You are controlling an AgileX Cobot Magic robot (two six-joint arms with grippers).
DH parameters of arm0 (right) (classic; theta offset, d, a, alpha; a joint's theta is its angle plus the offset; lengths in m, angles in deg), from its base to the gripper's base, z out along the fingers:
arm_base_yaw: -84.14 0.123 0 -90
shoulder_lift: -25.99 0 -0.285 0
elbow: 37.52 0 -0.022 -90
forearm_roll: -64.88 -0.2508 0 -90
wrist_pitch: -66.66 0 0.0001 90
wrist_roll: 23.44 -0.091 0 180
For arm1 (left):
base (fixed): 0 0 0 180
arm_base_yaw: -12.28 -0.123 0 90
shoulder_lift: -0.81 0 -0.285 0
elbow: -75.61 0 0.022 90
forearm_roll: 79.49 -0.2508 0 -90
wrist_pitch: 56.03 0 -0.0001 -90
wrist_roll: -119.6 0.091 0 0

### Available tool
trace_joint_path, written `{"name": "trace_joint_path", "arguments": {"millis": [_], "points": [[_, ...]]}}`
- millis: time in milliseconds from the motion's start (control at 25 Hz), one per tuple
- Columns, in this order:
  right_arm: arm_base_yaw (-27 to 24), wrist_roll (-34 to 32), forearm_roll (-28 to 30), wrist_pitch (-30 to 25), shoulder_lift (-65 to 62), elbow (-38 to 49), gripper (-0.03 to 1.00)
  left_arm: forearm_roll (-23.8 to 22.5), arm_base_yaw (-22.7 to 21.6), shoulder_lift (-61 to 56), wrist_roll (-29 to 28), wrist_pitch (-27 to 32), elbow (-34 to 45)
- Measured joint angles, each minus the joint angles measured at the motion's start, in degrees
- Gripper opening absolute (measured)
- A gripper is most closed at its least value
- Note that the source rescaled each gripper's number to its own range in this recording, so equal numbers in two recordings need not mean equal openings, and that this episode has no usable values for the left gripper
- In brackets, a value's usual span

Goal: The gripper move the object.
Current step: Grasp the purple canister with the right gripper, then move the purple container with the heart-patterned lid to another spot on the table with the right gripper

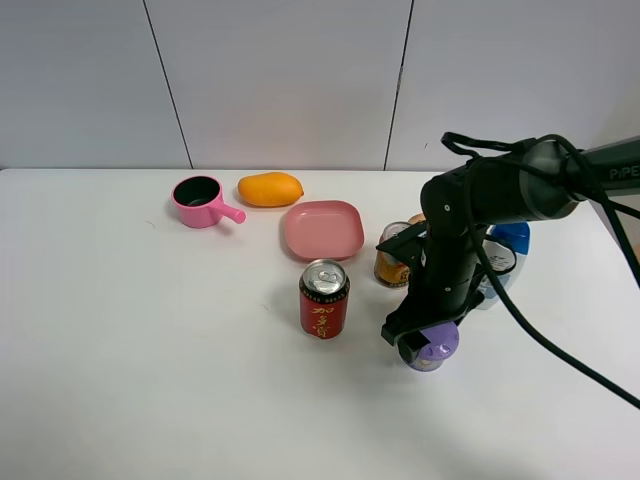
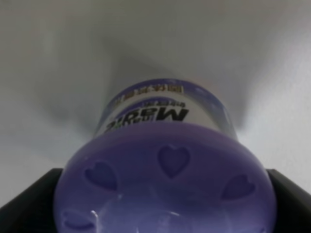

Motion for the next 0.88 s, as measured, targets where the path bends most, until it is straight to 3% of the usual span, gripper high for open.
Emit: {"name": "trace_joint_path", "arguments": {"millis": [320, 560, 880], "points": [[0.0, 0.52, 0.0, -4.76, -1.56, 0.0, 0.0, 0.0, 0.0, 0.0, 0.0, 0.0, 0.0], [0.0, -0.83, 0.0, -8.41, -14.73, -0.75, 0.0, 0.0, 0.0, 0.0, 0.0, 0.0, 0.0], [1.16, -2.16, -2.25, -15.59, -24.11, -16.6, 0.0, 0.0, 0.0, 0.0, 0.0, 0.0, 0.0]]}}
